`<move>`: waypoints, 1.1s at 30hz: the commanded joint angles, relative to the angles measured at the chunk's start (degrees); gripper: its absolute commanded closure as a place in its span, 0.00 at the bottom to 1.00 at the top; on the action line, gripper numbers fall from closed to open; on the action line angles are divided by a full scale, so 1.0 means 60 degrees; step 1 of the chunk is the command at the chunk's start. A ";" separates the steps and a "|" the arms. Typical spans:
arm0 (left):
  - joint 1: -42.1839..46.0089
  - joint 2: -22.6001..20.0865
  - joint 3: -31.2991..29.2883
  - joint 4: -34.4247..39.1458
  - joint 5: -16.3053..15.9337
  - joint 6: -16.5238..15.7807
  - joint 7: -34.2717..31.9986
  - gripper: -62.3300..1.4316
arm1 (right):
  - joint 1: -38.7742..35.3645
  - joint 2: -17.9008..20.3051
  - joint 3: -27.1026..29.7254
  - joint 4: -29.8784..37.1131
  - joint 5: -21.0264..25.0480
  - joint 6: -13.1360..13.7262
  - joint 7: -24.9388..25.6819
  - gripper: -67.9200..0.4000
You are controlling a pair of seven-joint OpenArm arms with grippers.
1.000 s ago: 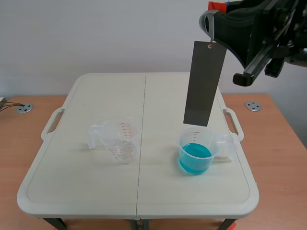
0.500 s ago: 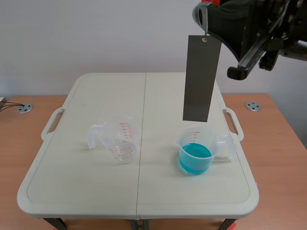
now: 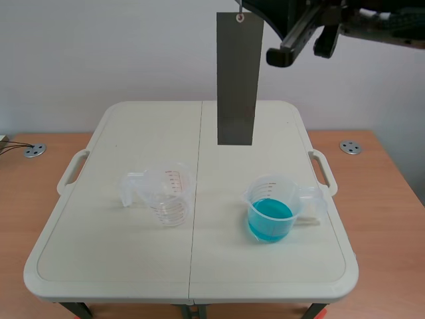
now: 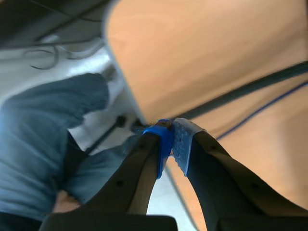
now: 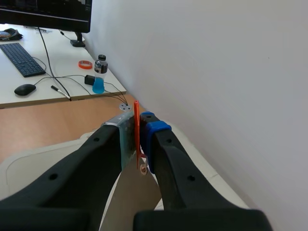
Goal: Hold the metal plate by the orange handle, dip it into the blue solution, take it out and point at it, then put the plate back in the beaker on the left.
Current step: 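Put the plate into the left beaker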
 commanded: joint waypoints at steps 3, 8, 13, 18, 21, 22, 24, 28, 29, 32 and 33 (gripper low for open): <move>0.0113 0.0328 0.0011 0.0109 -0.0018 -0.0051 0.0222 0.93 | 0.0831 0.0051 -0.0488 -0.0291 0.0135 -0.0011 0.0182 0.98; 0.0106 0.0477 0.0011 0.0109 -0.0029 -0.0313 0.0229 0.93 | 0.1577 -0.0353 -0.1096 -0.0984 0.0127 -0.0073 0.0095 0.98; 0.0055 0.0477 0.0011 0.0109 -0.0033 -0.0342 0.0226 0.93 | 0.2080 -0.0780 -0.1610 -0.1592 0.0124 -0.0069 -0.0011 0.98; 0.0055 0.0474 0.0011 0.0109 -0.0025 -0.0339 0.0219 0.93 | 0.2499 -0.1078 -0.2211 -0.2029 0.0062 -0.0069 -0.0040 0.98; 0.0058 0.0470 0.0011 0.0109 -0.0025 -0.0339 0.0229 0.93 | 0.2710 -0.1209 -0.2546 -0.2310 0.0055 -0.0069 -0.0025 0.98; 0.0058 0.0474 0.0011 0.0109 -0.0025 -0.0339 0.0229 0.93 | 0.2772 -0.1249 -0.2645 -0.2393 0.0058 -0.0069 -0.0025 0.98; 0.0058 0.0474 0.0011 0.0109 -0.0025 -0.0339 0.0229 0.93 | 0.2885 -0.1359 -0.2809 -0.2594 0.0025 -0.0069 -0.0036 0.98; 0.0058 0.0474 0.0011 0.0109 -0.0025 -0.0339 0.0222 0.93 | 0.3078 -0.1621 -0.3122 -0.2998 -0.0015 -0.0069 -0.0029 0.98; 0.0058 0.0474 0.0011 0.0109 -0.0025 -0.0339 0.0222 0.93 | 0.3111 -0.1694 -0.3191 -0.3093 -0.0018 -0.0069 -0.0033 0.98; 0.0058 0.0477 0.0011 0.0109 -0.0025 -0.0339 -0.0033 0.93 | 0.3202 -0.1934 -0.3406 -0.3319 -0.0146 -0.0069 -0.0029 0.98; 0.0058 0.0474 0.0011 0.0109 -0.0025 -0.0339 -0.0091 0.93 | 0.3202 -0.2004 -0.3461 -0.3366 -0.0237 -0.0069 -0.0029 0.98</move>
